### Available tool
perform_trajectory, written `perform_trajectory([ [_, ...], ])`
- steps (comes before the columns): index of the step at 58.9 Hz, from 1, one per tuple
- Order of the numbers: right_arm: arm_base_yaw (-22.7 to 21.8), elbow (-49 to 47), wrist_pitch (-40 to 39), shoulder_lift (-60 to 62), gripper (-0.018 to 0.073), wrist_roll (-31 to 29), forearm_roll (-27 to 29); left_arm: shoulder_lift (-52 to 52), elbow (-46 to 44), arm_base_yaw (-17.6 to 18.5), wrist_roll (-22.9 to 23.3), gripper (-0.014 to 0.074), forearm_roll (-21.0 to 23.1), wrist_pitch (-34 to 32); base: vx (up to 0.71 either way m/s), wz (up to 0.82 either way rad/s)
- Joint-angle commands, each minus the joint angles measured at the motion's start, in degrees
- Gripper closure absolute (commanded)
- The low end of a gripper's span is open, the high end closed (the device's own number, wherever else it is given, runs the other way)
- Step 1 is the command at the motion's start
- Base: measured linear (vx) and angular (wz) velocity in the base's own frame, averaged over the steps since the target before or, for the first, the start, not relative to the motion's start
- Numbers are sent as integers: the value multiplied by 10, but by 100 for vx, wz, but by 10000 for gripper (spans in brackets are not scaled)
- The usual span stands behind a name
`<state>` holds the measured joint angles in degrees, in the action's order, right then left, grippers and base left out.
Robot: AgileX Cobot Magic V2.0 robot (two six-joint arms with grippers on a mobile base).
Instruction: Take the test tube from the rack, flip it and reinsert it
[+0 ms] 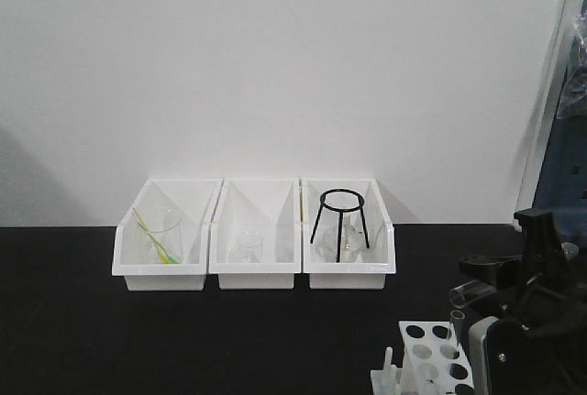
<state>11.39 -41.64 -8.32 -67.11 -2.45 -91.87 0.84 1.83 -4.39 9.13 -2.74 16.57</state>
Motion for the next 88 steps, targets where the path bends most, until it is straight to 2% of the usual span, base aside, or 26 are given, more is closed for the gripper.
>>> perform_trajectory([
  [1,1,-22,0,15,414,20,0,7,0,4,0,603,2,-50,0,0],
  [7,1,-22,0,15,414,59,18,7,0,4,0,603,2,-50,0,0],
  [12,1,-22,0,15,414,116,60,7,0,4,0,603,2,-50,0,0],
  [30,1,-22,-7,15,414,286,286,7,0,4,0,603,2,-50,0,0],
  [46,0,-22,-32,15,411,382,442,7,0,4,0,603,2,-50,0,0],
  [55,0,-22,-49,15,411,404,530,7,0,4,0,603,2,-50,0,0],
  [68,0,-21,-58,15,411,404,550,7,0,4,0,603,2,-50,0,0],
  [88,0,-2,-126,-18,411,404,550,7,0,4,0,603,2,-50,0,0],
])
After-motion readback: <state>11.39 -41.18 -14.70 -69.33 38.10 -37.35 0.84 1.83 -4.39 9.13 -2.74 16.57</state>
